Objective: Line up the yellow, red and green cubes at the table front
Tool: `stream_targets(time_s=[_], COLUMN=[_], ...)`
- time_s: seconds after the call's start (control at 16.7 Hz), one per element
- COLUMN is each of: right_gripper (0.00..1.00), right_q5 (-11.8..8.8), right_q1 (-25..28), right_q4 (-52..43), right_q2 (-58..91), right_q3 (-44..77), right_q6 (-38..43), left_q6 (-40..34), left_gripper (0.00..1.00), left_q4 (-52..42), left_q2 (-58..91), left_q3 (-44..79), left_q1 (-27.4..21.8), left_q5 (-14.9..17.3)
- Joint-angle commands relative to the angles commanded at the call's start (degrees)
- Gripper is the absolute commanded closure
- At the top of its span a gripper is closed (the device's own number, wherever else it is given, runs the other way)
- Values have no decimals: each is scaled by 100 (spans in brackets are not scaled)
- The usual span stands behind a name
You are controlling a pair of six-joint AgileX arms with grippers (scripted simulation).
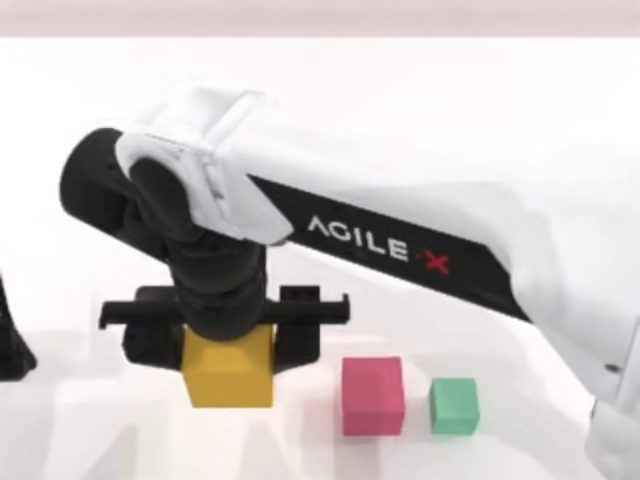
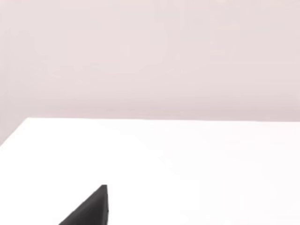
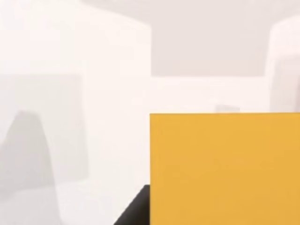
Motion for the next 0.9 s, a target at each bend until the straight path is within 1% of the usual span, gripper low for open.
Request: stream_targets(time_s=[0.36,0.72,0.9], right_gripper=[100,100,100], right_q5=[-6,-2,2], right_q1=[-11,2,14], right_q4=[110,1300,1484], right_q2=[-13,107,145], right_q3=[-113,-1158,-1339], right_q6=[-9,10,16], left_q6=[0,0,0], left_gripper=[0,0,0], left_q4=[0,0,0], left_q2=[0,0,0], left_q3=[0,0,0], left_q1=[0,0,0], left_q5=[0,0,0])
